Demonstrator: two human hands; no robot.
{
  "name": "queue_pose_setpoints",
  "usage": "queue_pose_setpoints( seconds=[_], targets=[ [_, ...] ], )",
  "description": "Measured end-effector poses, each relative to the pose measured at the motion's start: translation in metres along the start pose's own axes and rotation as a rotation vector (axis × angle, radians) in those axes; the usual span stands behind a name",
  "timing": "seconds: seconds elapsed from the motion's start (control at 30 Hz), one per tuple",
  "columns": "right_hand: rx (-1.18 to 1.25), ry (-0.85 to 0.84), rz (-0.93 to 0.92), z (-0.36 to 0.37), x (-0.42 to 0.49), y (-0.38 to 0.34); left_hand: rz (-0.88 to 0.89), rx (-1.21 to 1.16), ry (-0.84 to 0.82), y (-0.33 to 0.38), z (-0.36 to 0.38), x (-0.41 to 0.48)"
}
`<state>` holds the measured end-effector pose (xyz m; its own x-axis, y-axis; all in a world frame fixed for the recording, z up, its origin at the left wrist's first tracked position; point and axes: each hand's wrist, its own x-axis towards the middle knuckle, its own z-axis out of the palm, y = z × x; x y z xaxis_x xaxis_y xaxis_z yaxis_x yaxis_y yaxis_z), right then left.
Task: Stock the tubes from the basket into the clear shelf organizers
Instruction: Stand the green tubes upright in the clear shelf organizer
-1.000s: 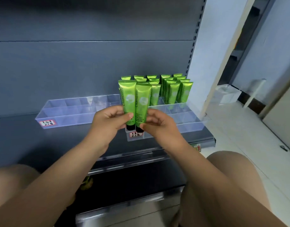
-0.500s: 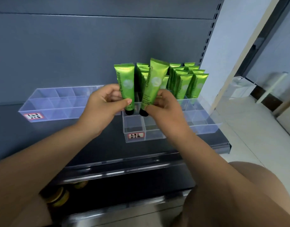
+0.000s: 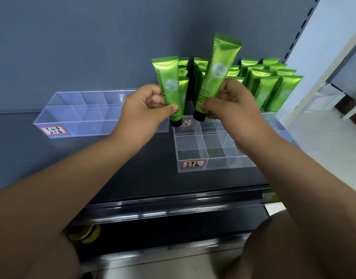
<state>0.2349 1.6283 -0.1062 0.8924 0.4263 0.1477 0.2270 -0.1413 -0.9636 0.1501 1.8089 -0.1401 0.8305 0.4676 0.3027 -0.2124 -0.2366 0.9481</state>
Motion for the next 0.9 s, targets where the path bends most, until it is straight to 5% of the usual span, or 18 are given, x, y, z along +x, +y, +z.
queue_pose_setpoints(
  seconds=[0.9],
  targets=[
    [-0.288,0.110,-0.060,-0.020,0.001,0.031,0.071,0.468,0.025,-0.031,0.022,-0.003]
  ],
)
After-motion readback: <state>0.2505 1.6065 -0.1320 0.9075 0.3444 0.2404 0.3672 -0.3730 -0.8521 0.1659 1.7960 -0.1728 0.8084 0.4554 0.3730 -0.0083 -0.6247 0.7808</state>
